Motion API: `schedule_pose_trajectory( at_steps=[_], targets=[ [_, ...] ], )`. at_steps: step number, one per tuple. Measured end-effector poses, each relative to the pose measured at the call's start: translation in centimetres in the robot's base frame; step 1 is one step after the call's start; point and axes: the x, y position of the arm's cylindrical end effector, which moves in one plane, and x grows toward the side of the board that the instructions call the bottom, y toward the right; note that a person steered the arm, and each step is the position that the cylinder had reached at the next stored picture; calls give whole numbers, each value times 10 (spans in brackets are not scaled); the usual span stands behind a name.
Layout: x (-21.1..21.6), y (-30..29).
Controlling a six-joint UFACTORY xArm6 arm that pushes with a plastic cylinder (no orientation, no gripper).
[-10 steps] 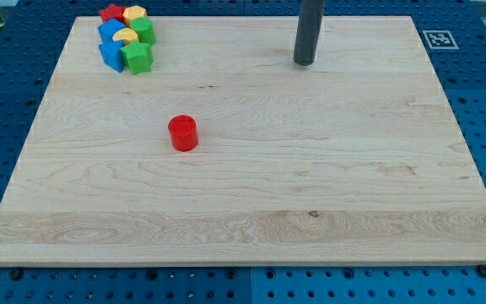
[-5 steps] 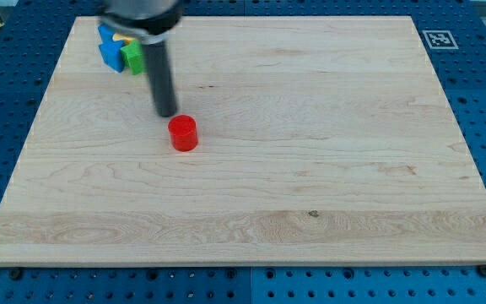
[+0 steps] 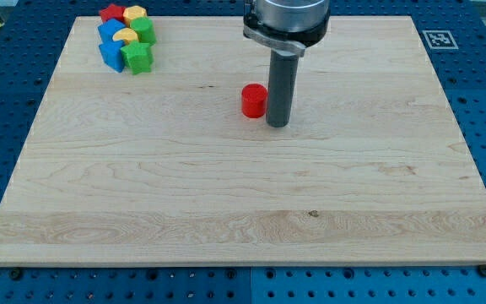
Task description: Move the red circle to the top left of the board
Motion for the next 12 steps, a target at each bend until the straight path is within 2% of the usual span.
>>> schedule_pose_trajectory(
  at_steps=[1, 2, 3, 4, 5, 7, 9, 10, 11, 12],
  targets=[
    [21, -52],
    [10, -68],
    [-27, -37],
    [-74, 22],
    [-97, 54],
    [-91, 14],
    [-157, 123],
    [-152, 124],
    [-118, 117],
    [-111, 135]
  ],
)
